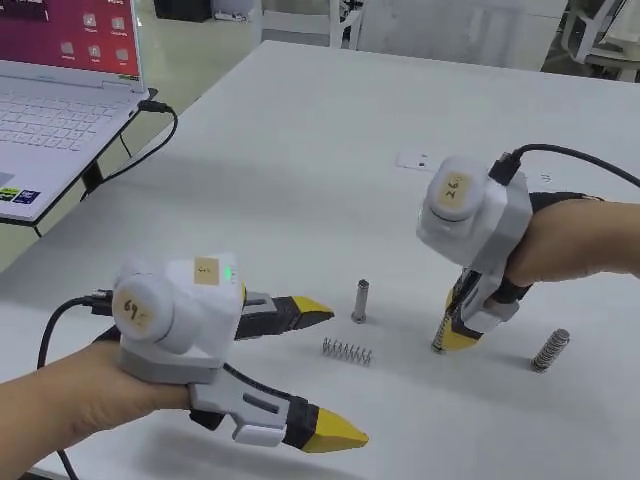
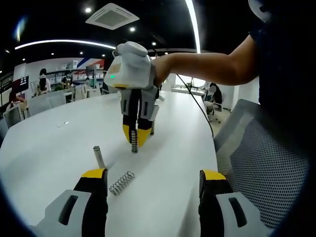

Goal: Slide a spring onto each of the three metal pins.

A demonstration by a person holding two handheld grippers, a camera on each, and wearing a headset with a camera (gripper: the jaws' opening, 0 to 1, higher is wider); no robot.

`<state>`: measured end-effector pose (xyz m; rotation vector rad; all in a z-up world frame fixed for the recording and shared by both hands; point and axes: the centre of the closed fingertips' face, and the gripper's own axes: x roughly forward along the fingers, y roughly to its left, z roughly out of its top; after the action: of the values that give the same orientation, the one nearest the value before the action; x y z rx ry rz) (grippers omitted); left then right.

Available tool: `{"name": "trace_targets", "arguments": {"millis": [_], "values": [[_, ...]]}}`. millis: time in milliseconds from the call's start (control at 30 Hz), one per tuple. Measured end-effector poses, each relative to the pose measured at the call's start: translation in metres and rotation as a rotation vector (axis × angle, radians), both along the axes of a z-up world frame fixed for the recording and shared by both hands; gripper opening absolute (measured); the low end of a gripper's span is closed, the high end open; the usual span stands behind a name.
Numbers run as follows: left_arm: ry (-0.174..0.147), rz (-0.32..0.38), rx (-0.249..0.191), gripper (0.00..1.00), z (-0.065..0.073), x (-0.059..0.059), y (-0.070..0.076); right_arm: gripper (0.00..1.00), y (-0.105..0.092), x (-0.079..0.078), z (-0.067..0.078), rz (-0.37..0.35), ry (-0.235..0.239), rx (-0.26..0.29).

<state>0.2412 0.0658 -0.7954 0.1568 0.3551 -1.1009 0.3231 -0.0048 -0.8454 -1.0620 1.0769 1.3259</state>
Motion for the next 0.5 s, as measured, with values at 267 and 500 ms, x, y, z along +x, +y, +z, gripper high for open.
{"name": "trace_targets", "arguments": {"millis": [267, 500], "values": [[0.002, -0.007, 0.005, 0.71, -0.0009, -0.0015, -0.0007, 0.19, -0.0005, 0.0001, 0.0016, 0.0, -0.006, 0.009], [0.003, -0.01, 0.005, 0.7, -0.0011, -0.002, -0.0013, 0.25, -0.0027, 0.0002, 0.0038, -0.007, -0.011, 0.017]]}}
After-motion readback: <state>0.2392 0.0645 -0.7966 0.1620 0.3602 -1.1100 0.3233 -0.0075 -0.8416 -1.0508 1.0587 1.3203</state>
